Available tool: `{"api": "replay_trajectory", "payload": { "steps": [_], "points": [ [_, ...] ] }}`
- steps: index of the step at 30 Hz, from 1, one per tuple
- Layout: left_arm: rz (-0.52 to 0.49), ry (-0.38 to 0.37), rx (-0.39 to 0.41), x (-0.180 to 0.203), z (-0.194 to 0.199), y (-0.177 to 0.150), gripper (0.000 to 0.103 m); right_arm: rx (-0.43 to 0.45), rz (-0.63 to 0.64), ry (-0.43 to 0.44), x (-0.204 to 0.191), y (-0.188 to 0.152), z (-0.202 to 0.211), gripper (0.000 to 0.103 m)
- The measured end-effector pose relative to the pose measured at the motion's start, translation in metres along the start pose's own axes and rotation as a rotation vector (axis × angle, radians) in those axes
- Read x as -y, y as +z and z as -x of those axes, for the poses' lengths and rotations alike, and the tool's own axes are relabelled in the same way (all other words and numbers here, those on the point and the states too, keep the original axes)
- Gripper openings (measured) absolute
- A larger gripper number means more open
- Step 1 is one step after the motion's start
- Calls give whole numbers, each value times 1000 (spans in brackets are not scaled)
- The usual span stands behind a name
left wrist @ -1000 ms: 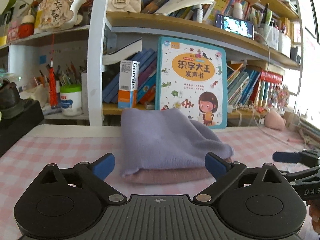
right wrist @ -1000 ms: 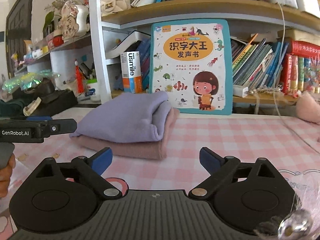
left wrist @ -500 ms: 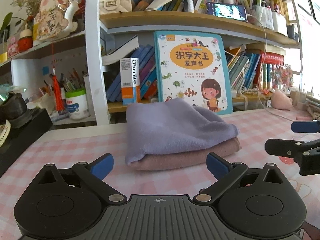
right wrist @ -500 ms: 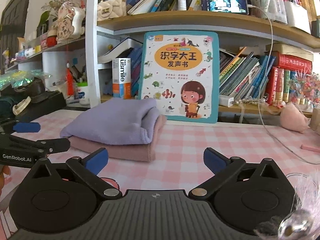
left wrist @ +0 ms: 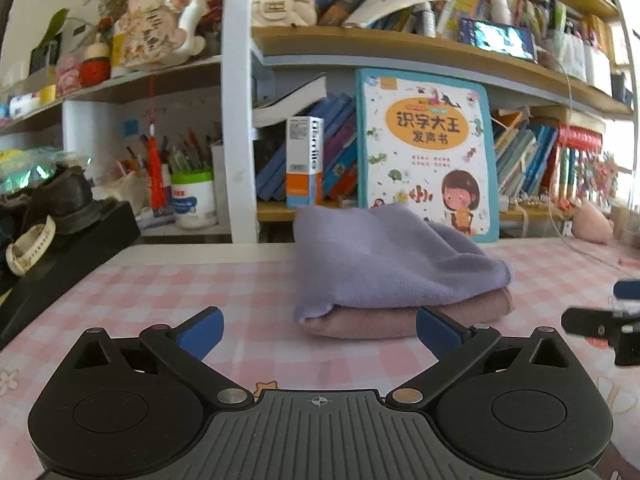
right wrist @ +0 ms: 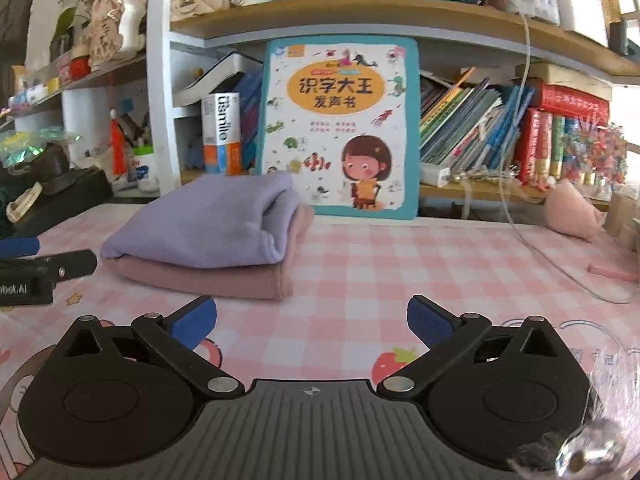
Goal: Fold clothes
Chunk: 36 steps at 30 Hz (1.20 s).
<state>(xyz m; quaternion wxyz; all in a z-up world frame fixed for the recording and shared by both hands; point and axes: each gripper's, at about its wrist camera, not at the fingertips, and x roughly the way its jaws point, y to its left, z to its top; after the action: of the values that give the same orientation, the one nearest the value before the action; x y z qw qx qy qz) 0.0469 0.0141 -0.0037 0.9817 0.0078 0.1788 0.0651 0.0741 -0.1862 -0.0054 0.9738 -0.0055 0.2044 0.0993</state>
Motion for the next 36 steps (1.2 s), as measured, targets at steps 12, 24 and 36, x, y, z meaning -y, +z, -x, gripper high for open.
{"api": "replay_trajectory", "payload": {
  "steps": [12,24,36],
  "points": [
    [-78,-8,-31,13,-5,0,103,-45,43,15,-7,1,-6,102],
    [-84,-6,-36,13,-5,0,103,-44,50,13,-7,1,-6,102],
    [-91,-12,-41,14,-5,1,103,-47,58,16,-8,1,-7,102]
  ]
}}
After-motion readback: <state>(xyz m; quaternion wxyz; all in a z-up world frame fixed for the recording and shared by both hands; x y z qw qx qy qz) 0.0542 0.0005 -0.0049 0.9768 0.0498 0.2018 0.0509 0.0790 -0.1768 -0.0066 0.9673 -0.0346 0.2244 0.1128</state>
